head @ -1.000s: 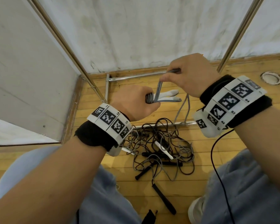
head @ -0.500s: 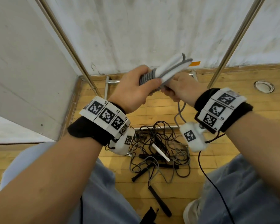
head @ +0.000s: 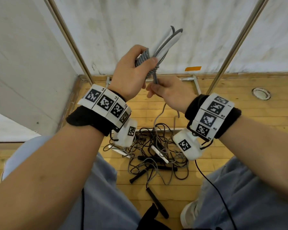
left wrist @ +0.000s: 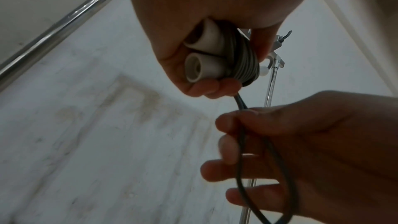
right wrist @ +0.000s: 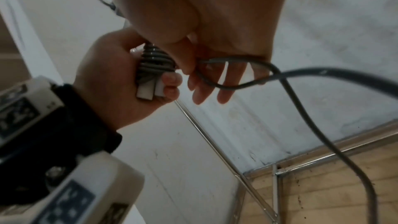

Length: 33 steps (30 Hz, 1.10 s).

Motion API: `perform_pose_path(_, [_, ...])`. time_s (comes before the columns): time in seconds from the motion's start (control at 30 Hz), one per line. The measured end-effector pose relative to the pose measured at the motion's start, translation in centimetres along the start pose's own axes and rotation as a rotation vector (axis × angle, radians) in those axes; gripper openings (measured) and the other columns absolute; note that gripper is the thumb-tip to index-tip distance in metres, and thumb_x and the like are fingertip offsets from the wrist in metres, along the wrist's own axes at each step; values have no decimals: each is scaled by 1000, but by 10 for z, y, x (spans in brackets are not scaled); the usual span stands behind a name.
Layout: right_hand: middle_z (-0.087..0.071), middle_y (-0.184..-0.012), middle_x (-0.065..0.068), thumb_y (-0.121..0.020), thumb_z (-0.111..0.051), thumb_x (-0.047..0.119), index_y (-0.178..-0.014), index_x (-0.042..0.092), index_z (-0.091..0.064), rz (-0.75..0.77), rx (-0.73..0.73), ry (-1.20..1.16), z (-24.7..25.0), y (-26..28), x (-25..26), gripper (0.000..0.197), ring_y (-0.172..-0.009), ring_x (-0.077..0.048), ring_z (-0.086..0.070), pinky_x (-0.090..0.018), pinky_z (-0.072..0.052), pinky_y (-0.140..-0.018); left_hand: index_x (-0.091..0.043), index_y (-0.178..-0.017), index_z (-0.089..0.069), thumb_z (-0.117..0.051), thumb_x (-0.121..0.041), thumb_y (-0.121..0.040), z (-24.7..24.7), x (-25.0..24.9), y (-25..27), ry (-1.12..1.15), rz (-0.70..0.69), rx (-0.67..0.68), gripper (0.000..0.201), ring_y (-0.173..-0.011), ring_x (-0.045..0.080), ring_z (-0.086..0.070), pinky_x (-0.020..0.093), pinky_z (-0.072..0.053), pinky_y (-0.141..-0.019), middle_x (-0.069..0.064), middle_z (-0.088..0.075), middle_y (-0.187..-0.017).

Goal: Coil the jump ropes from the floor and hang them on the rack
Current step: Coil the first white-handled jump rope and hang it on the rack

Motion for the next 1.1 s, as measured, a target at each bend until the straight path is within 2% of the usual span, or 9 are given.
perform_pose_path(0.1, [-53,-60,2,-100,-39,15,-88,17,-55,-40,-11,-164,4,0,2,20,-58,-18,-51,-33,-44,-64,-18,-104,-52,-56,-19,-93,7,-1,-1,-11,-5,-28,11,-50,8,-53,21,-41,-41,-1,-59,-73])
perform_pose_path(0.17, [-48,-61,6,-99,-40,18,-89,18,-55,-3,-105,-40,13,-1,3,18,-51,-9,-42,-23,-36,-53,-20,-103,-54,-57,-20,-92,13,1,-3,-8,14,-44,11,-56,8,-57,20,-43,-42,-1,-60,-76])
perform_pose_path(0.33, [-45,-58,6,-100,-40,32,-68,22,-53,64,-83,264,19,-6,5,36,-48,-6,-38,-13,-27,-44,-17,-103,-54,-57,-28,-91,15,16,-4,-141,106,-20,17,-62,19,-62,28,-52,-47,4,-63,-83])
perform_pose_path(0.47, [-32,-53,4,-101,-37,31,-57,17,-36,116,-60,381,14,-6,12,46,-48,-10,-31,-19,-23,-47,-22,-103,-53,-55,-36,-91,13,29,-9,-256,134,-40,18,-53,21,-62,32,-51,-51,-1,-63,-84])
perform_pose_path(0.57, [-33,-53,3,-101,-37,32,-55,18,-33,141,-70,465,13,-4,15,48,-49,-12,-32,-18,-26,-48,-26,-105,-53,-52,-40,-90,14,38,-12,-366,111,-62,21,-65,25,-64,41,-56,-64,-5,-62,-82])
perform_pose_path(0.67, [-36,-53,2,-100,-36,33,-56,16,-35,151,-51,546,16,-1,14,47,-49,-12,-33,-20,-23,-47,-29,-119,-48,-51,-42,-91,13,48,-13,-530,60,-59,30,-72,21,-60,36,-51,-68,-13,-55,-75])
perform_pose_path(0.77, [-38,-54,4,-99,-40,31,-57,20,-36,138,-22,562,21,2,12,43,-50,-10,-35,-20,-22,-48,-27,-121,-45,-49,-41,-93,11,56,-14,-669,32,32,31,-68,18,-55,31,-41,-60,-10,-52,-75])
perform_pose_path(0.93, [-41,-66,9,-95,-50,24,-73,20,-48,92,26,606,32,5,4,22,-56,-6,-39,-21,-23,-50,-28,-103,-38,-52,-40,-94,3,63,-9,-802,91,290,20,-63,10,-52,29,-36,-50,-10,-50,-76])
perform_pose_path(1.1, [-46,-76,6,-96,-48,24,-96,13,-63,152,-29,670,35,4,0,19,-66,-10,-41,-18,-24,-53,-27,-106,-45,-58,-45,-89,-14,60,3,-825,111,528,28,-76,18,-58,36,-49,-67,-4,-58,-87])
Point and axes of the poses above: each hand's wrist, its own y-axis away from the middle knuckle, its own z-axis out of the back of the hand, x = y × z, the point moved 1 cm from there along -y, towards the middle knuckle
